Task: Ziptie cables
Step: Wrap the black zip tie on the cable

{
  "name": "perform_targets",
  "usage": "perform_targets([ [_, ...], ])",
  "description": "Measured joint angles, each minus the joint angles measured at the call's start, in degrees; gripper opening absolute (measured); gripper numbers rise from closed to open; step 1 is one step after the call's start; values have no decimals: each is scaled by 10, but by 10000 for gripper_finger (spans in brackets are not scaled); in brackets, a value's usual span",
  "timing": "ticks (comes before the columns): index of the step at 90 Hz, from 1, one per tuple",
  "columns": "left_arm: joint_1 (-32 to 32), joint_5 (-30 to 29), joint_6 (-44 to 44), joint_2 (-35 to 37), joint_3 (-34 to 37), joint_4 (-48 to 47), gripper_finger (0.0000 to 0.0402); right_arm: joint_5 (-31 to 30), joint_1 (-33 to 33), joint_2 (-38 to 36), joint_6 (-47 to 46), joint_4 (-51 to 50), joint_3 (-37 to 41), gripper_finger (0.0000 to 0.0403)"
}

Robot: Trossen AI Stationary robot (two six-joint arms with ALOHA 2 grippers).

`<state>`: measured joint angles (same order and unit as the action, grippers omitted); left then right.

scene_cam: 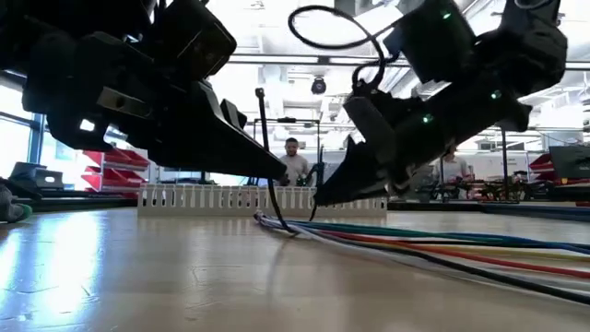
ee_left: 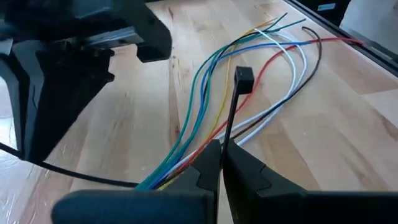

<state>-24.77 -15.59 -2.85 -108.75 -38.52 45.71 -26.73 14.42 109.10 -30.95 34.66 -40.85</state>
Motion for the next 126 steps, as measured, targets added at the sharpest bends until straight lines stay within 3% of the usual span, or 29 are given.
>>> perform_targets([
  [35,0,0,-1,0,0,0,0,-22,-1,0,41,-2,-24,12],
  [65,0,12,0,0,0,0,0,-16,-9,0,11,-33,-25,112],
  [84,0,14,0,0,0,0,0,-27,-13,0,-13,-79,-25,155],
  [110,0,14,1,0,0,-1,0,66,-71,16,-47,-58,-25,220],
  [126,0,14,0,0,0,-4,0,100,-79,51,-12,24,-25,209],
])
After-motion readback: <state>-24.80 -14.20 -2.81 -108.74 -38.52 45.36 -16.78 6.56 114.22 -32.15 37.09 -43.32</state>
